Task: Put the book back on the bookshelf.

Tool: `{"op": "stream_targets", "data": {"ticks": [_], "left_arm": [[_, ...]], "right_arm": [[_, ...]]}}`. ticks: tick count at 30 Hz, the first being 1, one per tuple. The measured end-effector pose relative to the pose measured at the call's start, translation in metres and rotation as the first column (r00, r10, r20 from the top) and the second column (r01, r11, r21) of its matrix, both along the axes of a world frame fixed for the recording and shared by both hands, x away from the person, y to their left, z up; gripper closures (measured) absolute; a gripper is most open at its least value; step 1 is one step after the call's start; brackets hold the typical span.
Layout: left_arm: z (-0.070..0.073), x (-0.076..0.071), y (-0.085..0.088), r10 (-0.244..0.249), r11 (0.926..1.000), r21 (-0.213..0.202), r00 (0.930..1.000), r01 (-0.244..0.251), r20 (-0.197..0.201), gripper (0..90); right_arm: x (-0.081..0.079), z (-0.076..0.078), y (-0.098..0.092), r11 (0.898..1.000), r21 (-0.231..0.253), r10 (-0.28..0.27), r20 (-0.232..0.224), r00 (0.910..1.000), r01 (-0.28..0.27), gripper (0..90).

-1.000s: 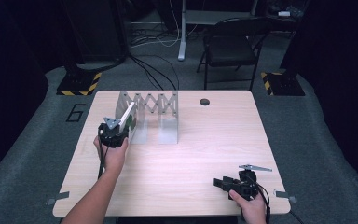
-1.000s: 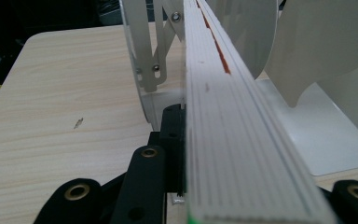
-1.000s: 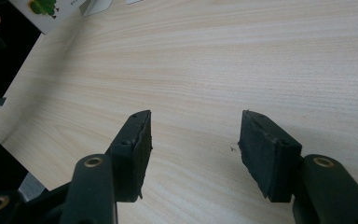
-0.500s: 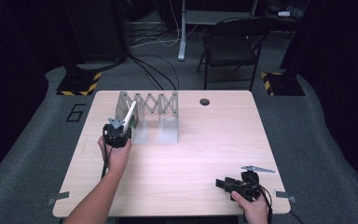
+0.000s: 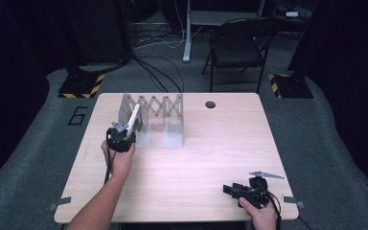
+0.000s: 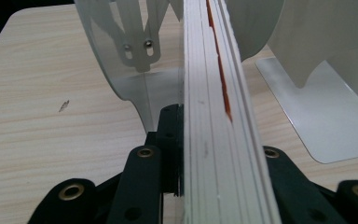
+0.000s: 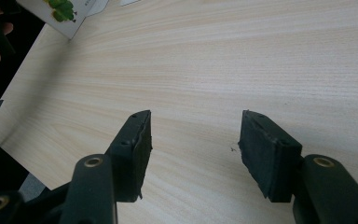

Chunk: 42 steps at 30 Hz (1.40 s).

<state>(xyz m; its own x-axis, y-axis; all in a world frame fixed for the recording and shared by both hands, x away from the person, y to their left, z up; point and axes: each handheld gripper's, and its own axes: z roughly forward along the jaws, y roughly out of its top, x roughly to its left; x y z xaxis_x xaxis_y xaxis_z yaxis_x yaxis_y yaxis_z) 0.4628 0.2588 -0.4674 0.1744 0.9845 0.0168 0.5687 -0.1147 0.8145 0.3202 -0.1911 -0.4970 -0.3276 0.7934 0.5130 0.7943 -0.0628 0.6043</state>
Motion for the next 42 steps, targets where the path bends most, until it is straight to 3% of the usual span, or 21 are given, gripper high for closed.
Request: {"op": "stream_targets", "data": {"ticks": [16, 21, 38, 42], "left_arm": [[0.002, -0.01, 0.003, 0.011, 0.9998, -0.018, 0.9991, -0.01, 0.042, 60.5], [-0.001, -0.013, 0.006, 0.013, 0.9996, -0.026, 0.9993, -0.012, 0.034, 55.0], [-0.006, -0.025, 0.01, 0.005, 0.9991, -0.042, 0.9993, -0.004, 0.037, 48.6], [-0.005, -0.031, 0.01, 0.007, 0.999, -0.046, 0.9983, -0.004, 0.058, 48.3]], "right_arm": [[0.003, -0.001, 0.005, 1.0, -0.002, 0.012, -0.007, 0.9999, -0.012, 43.2], [0.006, -0.002, 0.007, 1.0, -0.006, 0.024, -0.004, 0.9997, -0.024, 43.1], [0.019, -0.002, 0.022, 0.998, -0.001, 0.068, -0.014, 0.9976, -0.068, 42.8], [0.023, -0.002, 0.027, 0.997, -0.002, 0.082, -0.017, 0.9964, -0.083, 42.8]]}}
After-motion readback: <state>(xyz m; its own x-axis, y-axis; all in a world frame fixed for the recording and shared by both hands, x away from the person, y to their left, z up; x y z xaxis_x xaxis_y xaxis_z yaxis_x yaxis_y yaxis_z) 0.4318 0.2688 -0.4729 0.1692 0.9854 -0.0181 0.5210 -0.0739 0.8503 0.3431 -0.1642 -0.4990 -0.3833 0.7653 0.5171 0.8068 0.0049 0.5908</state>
